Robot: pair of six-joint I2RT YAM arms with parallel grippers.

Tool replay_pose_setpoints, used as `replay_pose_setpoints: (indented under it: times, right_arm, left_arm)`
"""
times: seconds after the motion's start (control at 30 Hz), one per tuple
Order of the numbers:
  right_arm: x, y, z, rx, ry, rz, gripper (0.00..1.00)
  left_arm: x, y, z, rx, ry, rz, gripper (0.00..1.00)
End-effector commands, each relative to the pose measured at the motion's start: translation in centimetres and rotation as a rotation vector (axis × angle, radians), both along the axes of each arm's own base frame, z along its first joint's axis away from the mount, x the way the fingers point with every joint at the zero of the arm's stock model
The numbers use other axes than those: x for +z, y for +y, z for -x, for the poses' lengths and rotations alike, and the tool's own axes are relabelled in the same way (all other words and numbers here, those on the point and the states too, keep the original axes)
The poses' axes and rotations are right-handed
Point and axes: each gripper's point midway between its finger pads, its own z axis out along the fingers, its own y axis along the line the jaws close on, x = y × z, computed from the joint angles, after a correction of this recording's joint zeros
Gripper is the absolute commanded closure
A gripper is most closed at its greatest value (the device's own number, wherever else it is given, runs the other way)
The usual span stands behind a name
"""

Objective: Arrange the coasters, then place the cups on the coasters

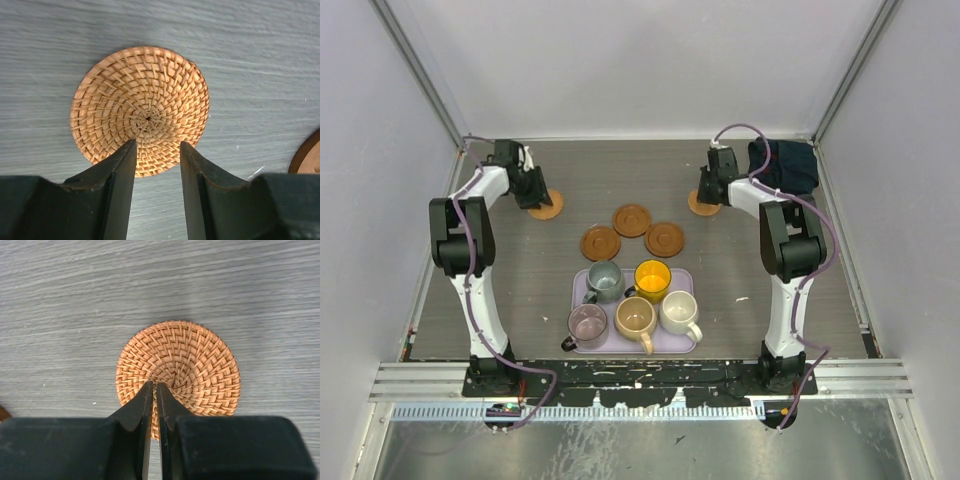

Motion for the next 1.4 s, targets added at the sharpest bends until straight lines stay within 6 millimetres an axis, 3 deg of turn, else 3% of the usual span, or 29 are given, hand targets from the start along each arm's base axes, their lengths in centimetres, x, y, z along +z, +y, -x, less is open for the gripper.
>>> replay_pose_setpoints:
  times: [0.0, 0.23, 0.53, 0.87, 1.1, 1.37]
  right_arm:
    - [1.6, -1.7, -1.7, -0.047, -0.034, 0.006, 0.86]
    - [1.3, -2.5, -2.9, -0.058, -0.034, 0.001, 0.86]
    - [1.0, -3.2, -4.2, -0.065, -0.041, 0.020, 0.86]
    - [1.2, -2.6, -4.7, -0.042, -0.066, -0.003, 0.86]
    - [3.3, -2.3, -4.8, -0.017, -0.139, -0.014, 0.85]
    - [7.2, -1.4, -5.3, 0.038, -0.253, -0.048, 0.84]
  left_arm:
    - [1.6, -0.3, -2.3, -0.015, -0.054, 0.045, 0.58]
    - [1.3, -1.4, -4.5, -0.046, -0.068, 0.116, 0.57]
    - [0.5, -2.0, -4.7, -0.046, -0.058, 0.150, 0.57]
    - [1.3, -2.6, -5.9, -0.060, -0.113, 0.184, 0.56]
    - [2.6, -3.1, -6.0, -0.069, -0.161, 0.224, 0.54]
    - [6.9, -3.2, -6.4, -0.081, -0.282, 0.225, 0.48]
